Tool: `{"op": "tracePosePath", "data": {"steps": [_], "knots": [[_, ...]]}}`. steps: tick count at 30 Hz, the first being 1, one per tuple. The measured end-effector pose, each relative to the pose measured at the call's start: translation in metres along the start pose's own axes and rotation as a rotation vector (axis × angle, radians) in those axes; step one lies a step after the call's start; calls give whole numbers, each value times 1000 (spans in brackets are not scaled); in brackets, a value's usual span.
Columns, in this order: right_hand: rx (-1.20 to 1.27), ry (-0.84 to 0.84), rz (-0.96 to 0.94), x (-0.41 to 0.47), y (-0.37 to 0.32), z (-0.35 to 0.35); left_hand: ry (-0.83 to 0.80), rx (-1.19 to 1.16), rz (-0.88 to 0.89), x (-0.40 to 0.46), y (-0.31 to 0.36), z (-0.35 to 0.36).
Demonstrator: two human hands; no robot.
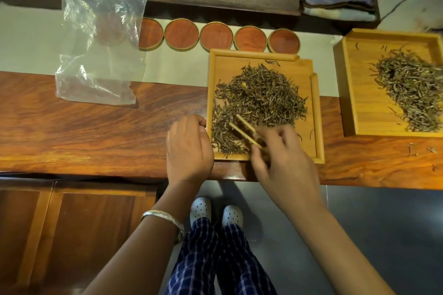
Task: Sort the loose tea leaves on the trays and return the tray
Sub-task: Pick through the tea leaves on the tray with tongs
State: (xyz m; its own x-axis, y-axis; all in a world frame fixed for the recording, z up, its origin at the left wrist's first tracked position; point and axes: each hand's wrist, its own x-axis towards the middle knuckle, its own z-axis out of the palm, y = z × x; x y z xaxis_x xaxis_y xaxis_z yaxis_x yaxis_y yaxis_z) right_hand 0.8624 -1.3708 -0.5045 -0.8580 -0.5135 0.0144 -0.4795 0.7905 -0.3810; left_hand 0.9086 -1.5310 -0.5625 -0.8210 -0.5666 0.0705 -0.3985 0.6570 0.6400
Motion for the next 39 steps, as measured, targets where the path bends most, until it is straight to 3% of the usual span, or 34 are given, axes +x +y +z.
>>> {"op": "tracePosePath", "data": {"steps": [18,24,30,39], "knots": [[-45,-8,128,-13,26,-8,6,-2,19,0,-2,2],[-15,118,119,3,36,-19,4,-1,23,1,-3,4],[-71,43,167,-2,46,-15,0,20,23,1,-4,4],[-30,139,160,14,44,-14,11,21,32,1,-3,4]]}}
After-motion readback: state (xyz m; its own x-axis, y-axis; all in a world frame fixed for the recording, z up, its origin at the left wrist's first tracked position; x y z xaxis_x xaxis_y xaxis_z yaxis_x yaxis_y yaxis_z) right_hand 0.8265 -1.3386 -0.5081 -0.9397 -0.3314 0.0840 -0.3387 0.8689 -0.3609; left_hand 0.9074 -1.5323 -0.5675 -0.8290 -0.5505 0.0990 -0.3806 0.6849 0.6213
